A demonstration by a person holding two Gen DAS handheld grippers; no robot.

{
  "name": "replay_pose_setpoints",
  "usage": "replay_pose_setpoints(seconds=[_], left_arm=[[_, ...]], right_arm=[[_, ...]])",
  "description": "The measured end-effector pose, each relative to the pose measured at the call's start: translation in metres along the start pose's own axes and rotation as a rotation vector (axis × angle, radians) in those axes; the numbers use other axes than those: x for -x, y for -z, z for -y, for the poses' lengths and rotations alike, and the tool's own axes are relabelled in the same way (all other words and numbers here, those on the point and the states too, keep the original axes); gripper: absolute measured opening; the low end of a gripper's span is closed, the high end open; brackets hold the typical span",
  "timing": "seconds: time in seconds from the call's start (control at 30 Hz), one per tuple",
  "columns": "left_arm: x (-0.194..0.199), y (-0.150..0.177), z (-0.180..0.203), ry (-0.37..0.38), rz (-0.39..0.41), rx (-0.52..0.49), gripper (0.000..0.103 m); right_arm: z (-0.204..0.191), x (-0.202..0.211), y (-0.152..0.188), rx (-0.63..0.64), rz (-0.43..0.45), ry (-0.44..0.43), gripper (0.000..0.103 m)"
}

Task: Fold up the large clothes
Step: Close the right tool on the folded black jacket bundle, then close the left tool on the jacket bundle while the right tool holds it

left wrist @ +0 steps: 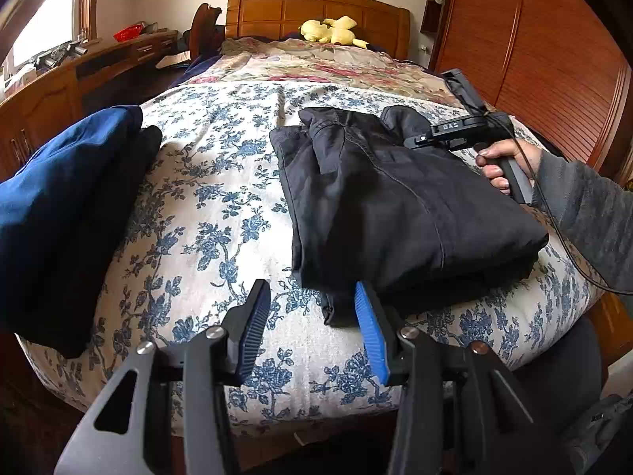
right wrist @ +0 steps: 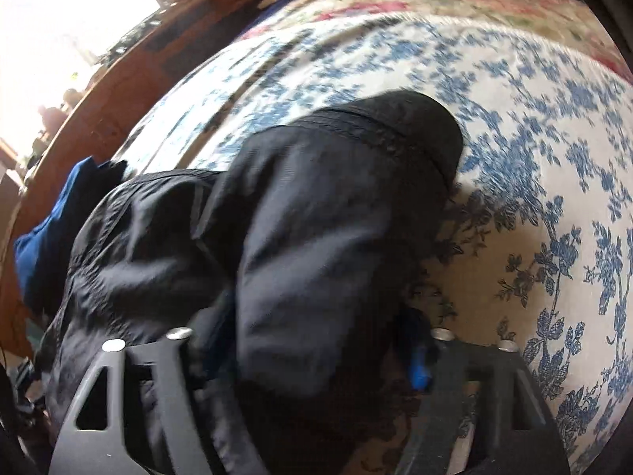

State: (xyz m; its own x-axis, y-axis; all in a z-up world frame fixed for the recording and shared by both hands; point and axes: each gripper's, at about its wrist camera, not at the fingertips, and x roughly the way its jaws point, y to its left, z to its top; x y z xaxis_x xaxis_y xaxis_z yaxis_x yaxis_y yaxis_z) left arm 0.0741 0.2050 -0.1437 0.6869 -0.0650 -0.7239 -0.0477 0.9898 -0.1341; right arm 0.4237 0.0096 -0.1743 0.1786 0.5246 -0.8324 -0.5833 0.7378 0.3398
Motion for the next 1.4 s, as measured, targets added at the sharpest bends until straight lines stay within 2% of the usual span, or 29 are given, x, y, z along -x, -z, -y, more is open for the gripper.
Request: replay_pose_setpoints(seconds=[0.1, 0.23, 0.33, 0.57, 0.73, 1.07, 1.4], left_arm=[[-0.003, 0.002, 0.001, -0.003, -0.009, 0.001, 0.043], [-0.009, 0.004, 0.001, 0.0, -0.015, 0.011, 0.043], [-0.016, 0.002, 0.001, 0.012, -0.017, 0.022, 0.043], [-0.038, -0.012, 0.003, 0.032, -0.009, 0.032, 0.043], [-0.056, -0.024, 0.005, 0.052, -0.013, 0.041, 0.043], [-0.083, -0.037, 0.011, 0.076, -0.05, 0.048, 0.043], [-0.097, -0.039, 0.013, 0.078, -0.071, 0.047, 0.043]], right_arm=[[0.0, 0.013, 0.005, 0.019, 0.026, -0.024, 0.031], [-0.006, 0.04, 0.016, 0.066, 0.084, 0.018, 0.026], [-0.005, 0.066, 0.035, 0.073, 0.116, 0.056, 0.026], [0.02, 0.113, 0.091, 0.022, 0.12, 0.123, 0.026], [0.03, 0.127, 0.113, -0.025, 0.123, 0.154, 0.027], [0.032, 0.117, 0.117, -0.047, 0.12, 0.2, 0.032], [0.038, 0.113, 0.12, -0.078, 0.125, 0.21, 0.048]])
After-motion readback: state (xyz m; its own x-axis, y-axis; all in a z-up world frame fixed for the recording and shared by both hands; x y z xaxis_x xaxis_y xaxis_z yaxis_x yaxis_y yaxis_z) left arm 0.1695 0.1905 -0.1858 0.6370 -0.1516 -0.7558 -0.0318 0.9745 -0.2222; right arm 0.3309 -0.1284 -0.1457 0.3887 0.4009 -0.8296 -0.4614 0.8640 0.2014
